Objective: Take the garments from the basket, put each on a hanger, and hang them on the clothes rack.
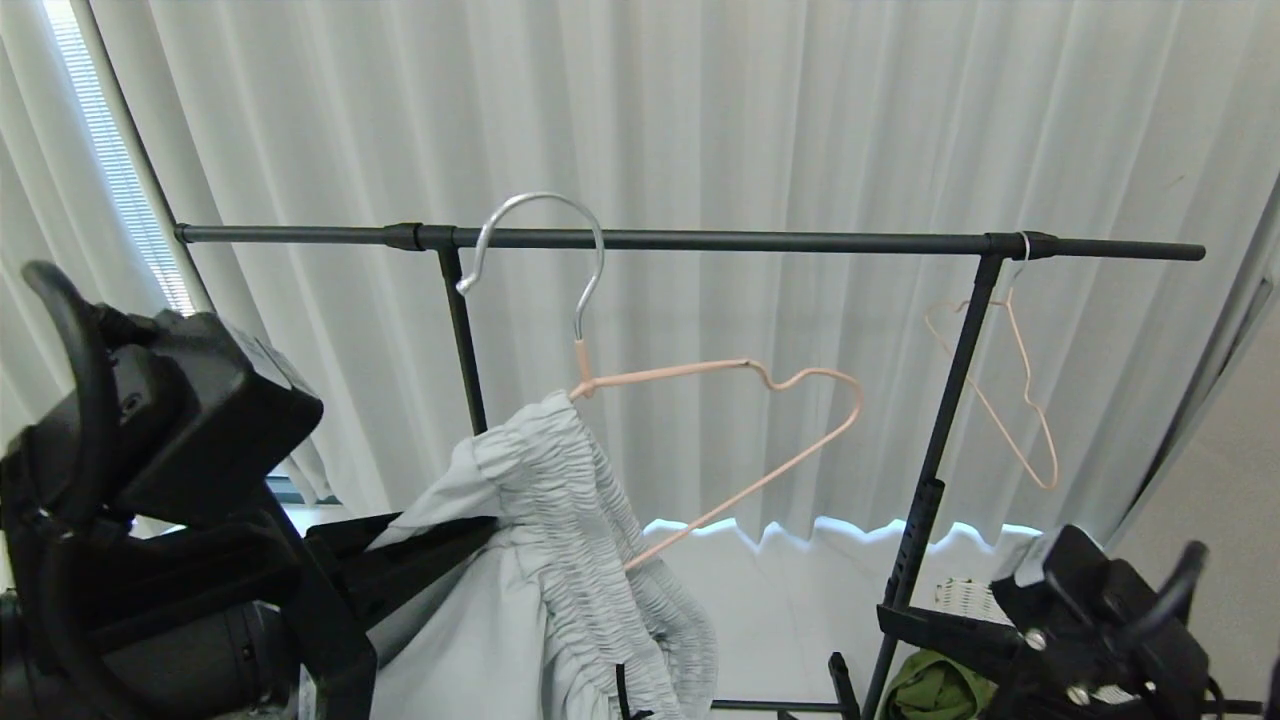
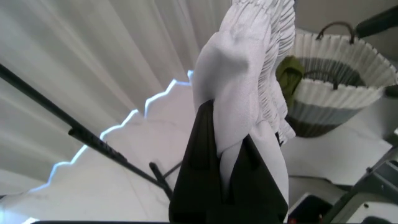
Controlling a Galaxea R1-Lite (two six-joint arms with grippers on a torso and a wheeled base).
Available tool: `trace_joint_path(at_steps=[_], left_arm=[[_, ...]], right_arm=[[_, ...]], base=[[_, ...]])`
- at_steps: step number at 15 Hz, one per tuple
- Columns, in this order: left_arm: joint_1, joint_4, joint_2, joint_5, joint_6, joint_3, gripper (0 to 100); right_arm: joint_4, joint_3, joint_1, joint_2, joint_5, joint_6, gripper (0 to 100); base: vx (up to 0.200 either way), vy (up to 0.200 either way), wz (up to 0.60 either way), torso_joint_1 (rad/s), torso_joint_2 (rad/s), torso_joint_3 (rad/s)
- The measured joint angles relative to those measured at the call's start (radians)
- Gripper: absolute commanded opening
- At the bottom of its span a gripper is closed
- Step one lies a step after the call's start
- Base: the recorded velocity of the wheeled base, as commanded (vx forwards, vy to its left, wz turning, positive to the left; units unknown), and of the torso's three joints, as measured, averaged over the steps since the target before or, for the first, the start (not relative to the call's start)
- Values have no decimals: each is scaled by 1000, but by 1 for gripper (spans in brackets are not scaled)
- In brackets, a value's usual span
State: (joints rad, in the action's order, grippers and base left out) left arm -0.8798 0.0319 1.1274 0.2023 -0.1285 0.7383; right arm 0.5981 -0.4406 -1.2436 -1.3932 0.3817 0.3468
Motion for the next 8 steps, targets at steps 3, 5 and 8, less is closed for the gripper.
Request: trace_joint_path(at_steps=[3, 5, 8], left_arm=[[1, 0, -2, -3, 0, 24, 0], [0, 0, -3, -3, 0, 29, 0], [-1, 17, -9, -3, 0, 30, 0]], right_arm=[[1, -68, 73, -97, -19, 21, 100], [2, -108, 93, -161, -29, 22, 100], [3, -173, 100, -258, -31, 21, 100]], base=[[0, 0, 0, 0, 0, 0], [0, 0, 0, 0, 0, 0], [0, 0, 0, 0, 0, 0]])
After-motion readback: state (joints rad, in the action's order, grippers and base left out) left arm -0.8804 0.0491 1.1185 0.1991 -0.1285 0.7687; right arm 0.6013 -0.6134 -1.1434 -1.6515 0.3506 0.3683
